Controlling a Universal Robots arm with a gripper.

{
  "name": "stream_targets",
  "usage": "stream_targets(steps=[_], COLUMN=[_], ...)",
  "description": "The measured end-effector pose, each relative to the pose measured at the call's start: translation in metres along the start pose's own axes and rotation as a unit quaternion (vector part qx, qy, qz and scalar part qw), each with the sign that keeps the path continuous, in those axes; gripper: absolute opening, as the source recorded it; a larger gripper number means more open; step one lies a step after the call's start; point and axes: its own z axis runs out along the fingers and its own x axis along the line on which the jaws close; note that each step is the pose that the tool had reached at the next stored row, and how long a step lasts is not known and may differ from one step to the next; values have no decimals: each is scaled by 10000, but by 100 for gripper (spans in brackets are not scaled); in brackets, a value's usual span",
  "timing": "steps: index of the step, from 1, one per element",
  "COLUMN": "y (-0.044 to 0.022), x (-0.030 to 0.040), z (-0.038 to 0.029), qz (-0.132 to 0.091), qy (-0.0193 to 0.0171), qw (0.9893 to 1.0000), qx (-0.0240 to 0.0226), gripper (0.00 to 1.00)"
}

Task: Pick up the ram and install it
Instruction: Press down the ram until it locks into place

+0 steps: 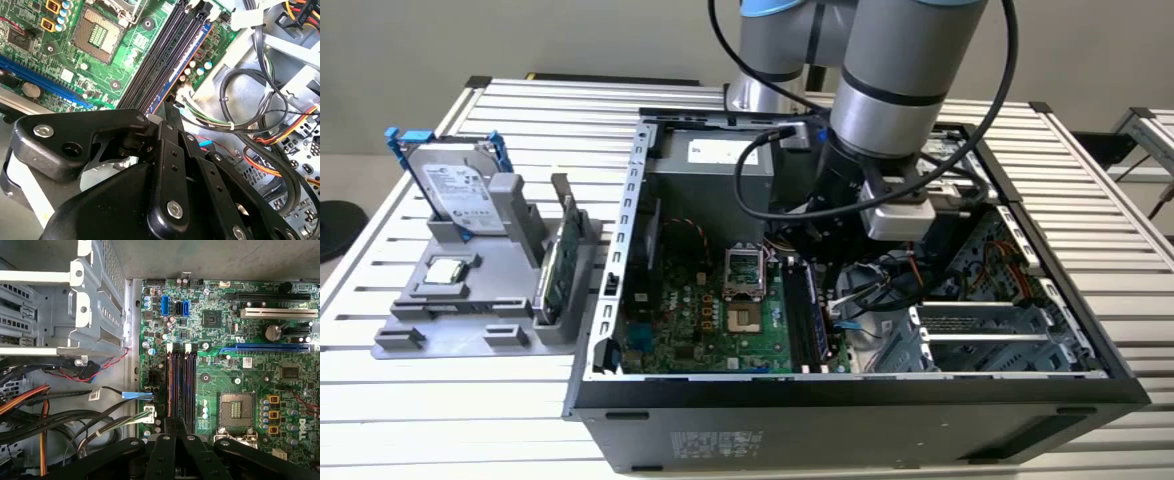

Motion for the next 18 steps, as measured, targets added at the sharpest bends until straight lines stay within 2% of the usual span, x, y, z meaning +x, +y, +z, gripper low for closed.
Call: stream_targets(steps=[18], y=[12], x=[-1], z=[-65], qz=[0], qy=[0], qw=[10000], qx=[1], gripper=[0])
